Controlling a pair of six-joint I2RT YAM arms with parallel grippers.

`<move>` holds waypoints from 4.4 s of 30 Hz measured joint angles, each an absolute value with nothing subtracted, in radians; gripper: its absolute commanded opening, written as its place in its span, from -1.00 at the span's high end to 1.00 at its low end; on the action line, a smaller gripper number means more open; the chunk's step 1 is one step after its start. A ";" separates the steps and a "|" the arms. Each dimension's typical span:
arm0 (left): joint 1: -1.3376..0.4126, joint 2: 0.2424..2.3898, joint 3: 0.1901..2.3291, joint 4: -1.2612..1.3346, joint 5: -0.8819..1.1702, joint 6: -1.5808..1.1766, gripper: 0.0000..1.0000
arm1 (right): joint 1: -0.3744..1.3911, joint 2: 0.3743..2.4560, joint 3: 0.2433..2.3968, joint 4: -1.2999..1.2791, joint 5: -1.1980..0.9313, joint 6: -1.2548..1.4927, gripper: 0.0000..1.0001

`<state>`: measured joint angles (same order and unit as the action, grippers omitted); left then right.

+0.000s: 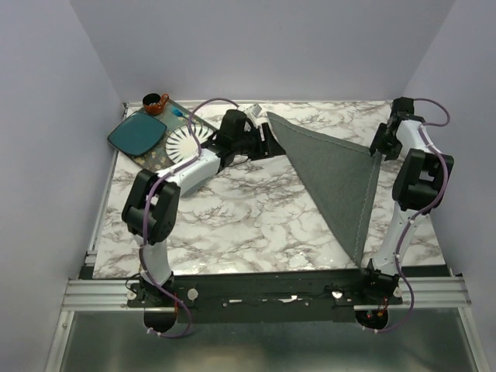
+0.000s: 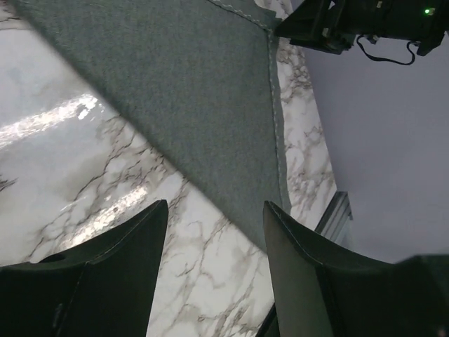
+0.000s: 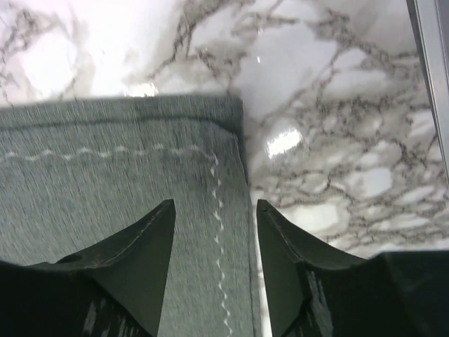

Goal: Fold the napkin, place the utensils inside, and roll it up
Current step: Fold the napkin

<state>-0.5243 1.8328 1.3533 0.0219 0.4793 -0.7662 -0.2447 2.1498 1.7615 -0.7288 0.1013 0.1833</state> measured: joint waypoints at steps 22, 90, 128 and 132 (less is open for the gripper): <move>-0.528 2.189 1.546 0.439 0.587 -1.058 0.02 | -0.264 2.307 1.946 -0.752 0.095 0.155 0.19; -0.530 2.145 1.588 0.398 0.565 -1.012 0.00 | -0.271 2.340 2.009 -0.761 0.057 0.122 0.90; -0.457 2.785 2.248 0.324 0.259 -1.193 1.00 | 0.059 1.785 1.144 -0.305 -0.533 0.483 0.31; -0.450 2.788 2.236 0.343 0.216 -1.259 1.00 | 0.078 1.836 1.127 -0.215 -0.572 0.511 0.34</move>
<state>-0.4496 2.7880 2.2360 0.3431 0.2165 -1.2594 0.0780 1.8362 1.1275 -0.2150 -0.5716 0.5106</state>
